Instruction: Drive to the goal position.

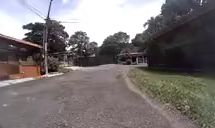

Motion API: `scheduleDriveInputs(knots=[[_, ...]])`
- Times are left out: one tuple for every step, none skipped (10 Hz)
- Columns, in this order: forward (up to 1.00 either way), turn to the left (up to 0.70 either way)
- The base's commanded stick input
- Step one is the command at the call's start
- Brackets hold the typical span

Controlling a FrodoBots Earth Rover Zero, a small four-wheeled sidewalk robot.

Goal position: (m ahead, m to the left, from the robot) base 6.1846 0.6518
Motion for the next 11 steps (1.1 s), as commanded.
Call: scheduleDriveInputs(knots=[[0.50,0.00],[0.50,0.00],[0.50,0.00],[0.50,0.00],[0.50,0.00],[0.50,0.00],[0.50,0.00],[0.50,0.00],[0.50,0.00],[0.50,0.00],[0.50,0.00]])
